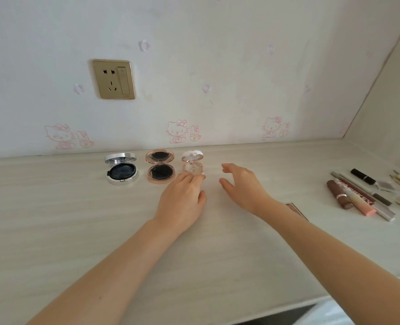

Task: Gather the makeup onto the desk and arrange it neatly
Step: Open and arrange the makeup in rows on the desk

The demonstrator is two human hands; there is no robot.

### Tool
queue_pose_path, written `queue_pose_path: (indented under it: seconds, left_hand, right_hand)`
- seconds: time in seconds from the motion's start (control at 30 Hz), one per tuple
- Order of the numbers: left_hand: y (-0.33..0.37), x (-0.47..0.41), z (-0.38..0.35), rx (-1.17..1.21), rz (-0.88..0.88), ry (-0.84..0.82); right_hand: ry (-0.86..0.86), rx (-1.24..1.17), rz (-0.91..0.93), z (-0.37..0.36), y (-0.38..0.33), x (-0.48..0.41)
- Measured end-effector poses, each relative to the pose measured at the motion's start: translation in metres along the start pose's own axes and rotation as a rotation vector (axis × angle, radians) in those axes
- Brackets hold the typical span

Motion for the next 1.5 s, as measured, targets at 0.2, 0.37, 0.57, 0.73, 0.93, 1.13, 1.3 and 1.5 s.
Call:
queue_pose_path:
  seconds: [0.2,0.37,0.57,0.73,0.93,1.13,1.3,1.5]
  left_hand:
    - [0.046,0.016,-0.006,0.133,0.035,-0.090]
    - [0.085,0.024,-0.022,0.222,0.034,-0.154]
    - [0.117,0.020,-0.037,0.287,0.069,-0.208]
    - [0.135,0.013,-0.046,0.310,0.119,-0.242]
    - [0.137,0.010,-0.063,0.272,0.106,-0.278]
    - [0.144,0.015,-0.055,0.358,0.122,-0.254]
    - [0.146,0.020,-0.053,0.415,0.100,-0.180]
    - [0.148,0.028,-0.049,0.515,0.112,-0.131]
  right_hand:
    - [0.006,0.052,-0.074,0.043,0.027,0.051]
    - [0.036,0.083,-0.145,0.071,0.052,0.094]
    - [0.035,0.161,-0.254,0.084,0.079,0.125]
    - [-0.006,0.190,-0.314,0.080,0.082,0.126]
    - [0.002,0.189,-0.307,0.068,0.087,0.121]
    - [0.042,0.105,-0.316,0.071,0.081,0.124]
    - [0.093,-0.002,-0.358,0.072,0.080,0.132]
    - [0.161,-0.150,-0.416,0.075,0.077,0.143]
Point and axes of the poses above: each hand's wrist, its own x-axis away from the middle knuckle, its own z-axis out of the back of the hand, y = z × x, the point moved 2 cm from there along -x, towards the middle knuckle
